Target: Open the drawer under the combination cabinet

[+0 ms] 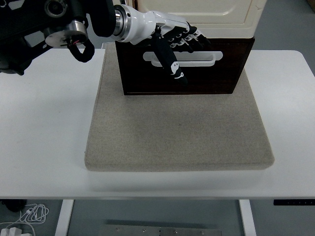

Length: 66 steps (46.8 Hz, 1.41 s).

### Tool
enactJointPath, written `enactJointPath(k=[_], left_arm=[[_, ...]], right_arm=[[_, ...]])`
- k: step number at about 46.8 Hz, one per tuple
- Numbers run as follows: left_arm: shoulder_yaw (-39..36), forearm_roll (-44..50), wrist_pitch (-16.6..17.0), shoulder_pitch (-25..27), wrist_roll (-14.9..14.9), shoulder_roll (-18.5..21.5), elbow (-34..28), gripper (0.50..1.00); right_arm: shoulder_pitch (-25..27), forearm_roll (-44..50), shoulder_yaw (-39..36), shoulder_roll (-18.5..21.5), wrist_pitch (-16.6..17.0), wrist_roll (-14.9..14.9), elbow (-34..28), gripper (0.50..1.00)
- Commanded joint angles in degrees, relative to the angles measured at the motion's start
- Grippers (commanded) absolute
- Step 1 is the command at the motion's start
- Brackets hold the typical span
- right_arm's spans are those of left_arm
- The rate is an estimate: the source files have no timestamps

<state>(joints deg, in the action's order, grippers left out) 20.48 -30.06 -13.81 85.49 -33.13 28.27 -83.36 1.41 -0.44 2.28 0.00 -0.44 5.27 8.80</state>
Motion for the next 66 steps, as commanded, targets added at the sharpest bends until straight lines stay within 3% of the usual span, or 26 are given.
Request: enactJointPath(k=[1,7,44,66], left_arm=[[0.0,0.0,-0.5,0.1,0.0,0.1,0.6,1.000],[0.2,-0.1,-2.4,0.5,0.0,0.2,0.6,1.000],[-5.4,-2.8,-4.4,4.0,-1.9,0.0,5.3,1.000],[-8.5,-5.3,-6.3,4.8,-1.9,-3.0,8.9,1.000]], right_arm=[[0.0,0.0,0.0,0.0,0.0,0.0,0.1,0.928],[0.0,0.0,0.0,0.0,0.0,0.0,0.0,0.928],[0.0,0.0,0.0,0.0,0.0,0.0,0.0,0.928],[0.0,0.0,0.0,0.0,0.0,0.0,0.0,0.928]])
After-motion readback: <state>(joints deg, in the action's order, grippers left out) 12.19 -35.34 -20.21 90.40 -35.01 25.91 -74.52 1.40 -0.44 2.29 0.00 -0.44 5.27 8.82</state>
